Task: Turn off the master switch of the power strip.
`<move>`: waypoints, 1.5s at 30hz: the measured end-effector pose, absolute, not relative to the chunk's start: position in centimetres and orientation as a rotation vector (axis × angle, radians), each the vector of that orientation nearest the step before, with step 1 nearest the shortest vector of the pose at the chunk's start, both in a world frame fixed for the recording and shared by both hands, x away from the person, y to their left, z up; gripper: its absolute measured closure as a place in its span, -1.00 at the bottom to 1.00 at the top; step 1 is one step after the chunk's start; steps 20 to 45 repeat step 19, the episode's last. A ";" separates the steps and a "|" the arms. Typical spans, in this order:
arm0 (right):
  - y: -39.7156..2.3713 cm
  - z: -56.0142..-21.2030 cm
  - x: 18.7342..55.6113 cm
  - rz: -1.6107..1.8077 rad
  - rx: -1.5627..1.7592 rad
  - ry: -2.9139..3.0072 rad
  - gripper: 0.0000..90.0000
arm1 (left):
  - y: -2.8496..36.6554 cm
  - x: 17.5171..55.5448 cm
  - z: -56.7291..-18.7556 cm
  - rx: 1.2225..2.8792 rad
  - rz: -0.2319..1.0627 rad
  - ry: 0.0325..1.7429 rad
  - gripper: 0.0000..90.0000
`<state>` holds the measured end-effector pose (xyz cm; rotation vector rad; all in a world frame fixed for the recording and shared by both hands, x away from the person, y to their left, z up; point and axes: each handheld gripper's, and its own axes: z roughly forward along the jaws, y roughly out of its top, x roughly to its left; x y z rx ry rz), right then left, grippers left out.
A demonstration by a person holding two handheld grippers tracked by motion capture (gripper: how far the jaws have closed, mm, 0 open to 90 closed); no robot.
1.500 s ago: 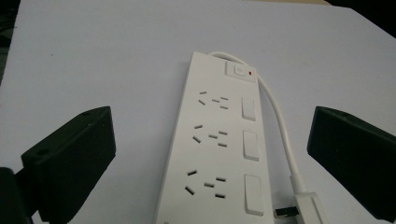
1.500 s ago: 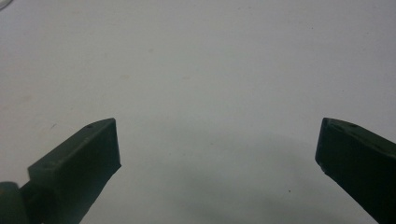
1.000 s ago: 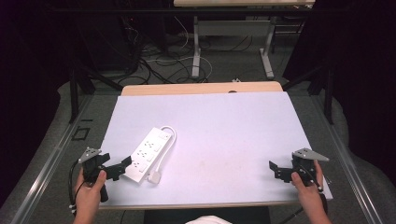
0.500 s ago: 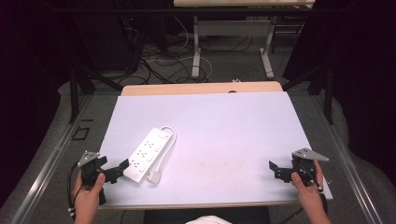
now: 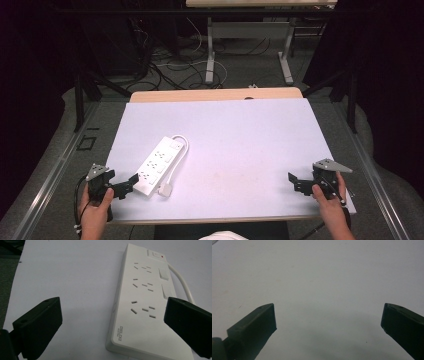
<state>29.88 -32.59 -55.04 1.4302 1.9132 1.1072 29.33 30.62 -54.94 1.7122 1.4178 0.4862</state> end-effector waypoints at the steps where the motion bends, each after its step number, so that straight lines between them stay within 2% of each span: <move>1: -32.6 -55.0 29.9 1.108 1.431 1.914 -1.00 | 30.6 29.3 -55.0 1.711 0.485 1.420 -0.96; 45: -32.7 -55.0 29.9 1.112 1.431 1.918 -1.00 | 30.8 29.4 -55.0 1.698 0.488 1.422 -0.94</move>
